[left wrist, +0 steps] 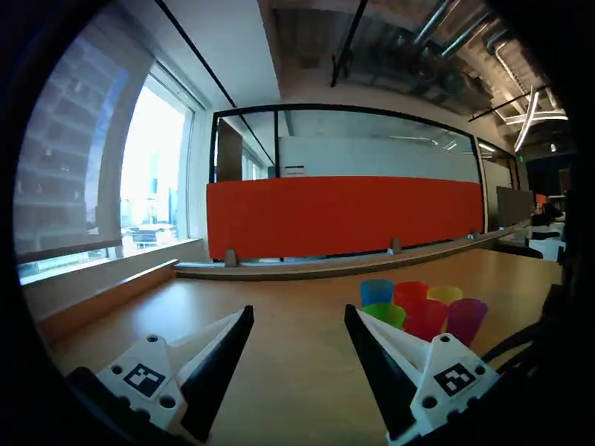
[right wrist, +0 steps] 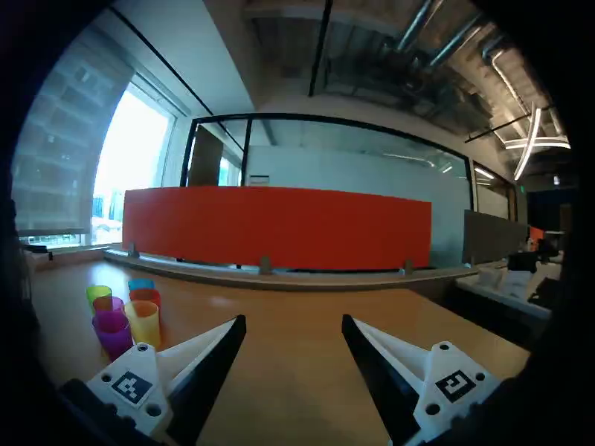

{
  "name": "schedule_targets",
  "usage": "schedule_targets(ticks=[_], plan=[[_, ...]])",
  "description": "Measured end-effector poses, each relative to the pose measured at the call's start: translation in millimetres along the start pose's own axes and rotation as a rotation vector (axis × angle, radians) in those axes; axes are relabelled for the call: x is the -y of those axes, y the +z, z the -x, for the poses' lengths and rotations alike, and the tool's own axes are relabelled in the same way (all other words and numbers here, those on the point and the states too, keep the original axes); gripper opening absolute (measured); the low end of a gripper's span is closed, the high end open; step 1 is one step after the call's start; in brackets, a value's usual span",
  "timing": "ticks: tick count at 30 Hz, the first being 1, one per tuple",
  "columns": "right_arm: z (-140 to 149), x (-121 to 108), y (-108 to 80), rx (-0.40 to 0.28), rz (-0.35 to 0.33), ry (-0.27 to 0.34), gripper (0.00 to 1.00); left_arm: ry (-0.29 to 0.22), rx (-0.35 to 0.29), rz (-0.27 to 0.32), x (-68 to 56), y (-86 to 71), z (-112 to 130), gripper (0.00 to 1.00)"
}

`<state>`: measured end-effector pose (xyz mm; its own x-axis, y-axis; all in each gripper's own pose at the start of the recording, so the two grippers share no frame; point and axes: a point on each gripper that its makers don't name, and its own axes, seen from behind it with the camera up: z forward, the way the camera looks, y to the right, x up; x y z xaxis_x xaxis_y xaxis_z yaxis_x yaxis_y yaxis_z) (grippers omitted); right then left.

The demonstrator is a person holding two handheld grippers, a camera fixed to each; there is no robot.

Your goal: Pour water

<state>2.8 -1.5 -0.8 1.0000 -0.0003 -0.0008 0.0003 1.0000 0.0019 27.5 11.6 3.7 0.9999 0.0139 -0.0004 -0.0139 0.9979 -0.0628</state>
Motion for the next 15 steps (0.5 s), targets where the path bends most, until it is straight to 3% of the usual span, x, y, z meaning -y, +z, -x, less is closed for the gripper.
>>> schedule_targets(ticks=[15], plan=[[-29,13,-3.3,0.014,-0.038,-0.011,1.0,0.064,0.104,0.195,-30.5,26.9,-3,0.9]])
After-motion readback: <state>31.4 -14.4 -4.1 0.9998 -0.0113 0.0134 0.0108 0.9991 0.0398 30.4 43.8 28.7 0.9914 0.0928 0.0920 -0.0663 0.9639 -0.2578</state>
